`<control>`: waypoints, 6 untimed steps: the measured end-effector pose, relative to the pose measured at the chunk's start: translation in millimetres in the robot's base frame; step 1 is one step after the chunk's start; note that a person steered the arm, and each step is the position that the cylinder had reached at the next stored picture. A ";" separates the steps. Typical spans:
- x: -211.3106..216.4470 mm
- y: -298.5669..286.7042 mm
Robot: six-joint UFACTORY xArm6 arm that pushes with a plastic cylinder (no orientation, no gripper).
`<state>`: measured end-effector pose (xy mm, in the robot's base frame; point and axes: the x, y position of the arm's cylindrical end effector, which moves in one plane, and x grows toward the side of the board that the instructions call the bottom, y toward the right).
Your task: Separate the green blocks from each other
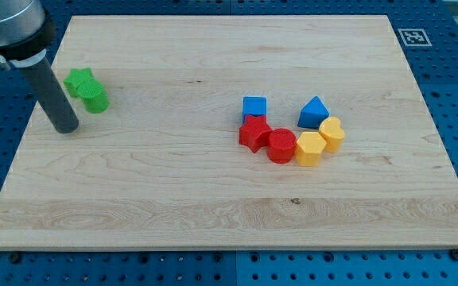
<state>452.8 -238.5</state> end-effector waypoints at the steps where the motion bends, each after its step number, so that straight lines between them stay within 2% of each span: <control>1: -0.1 0.0; 2: -0.1 -3.3; 3: -22.4 -38.1; 4: -54.2 -39.3; 5: -77.3 8.6; 6: -73.3 38.4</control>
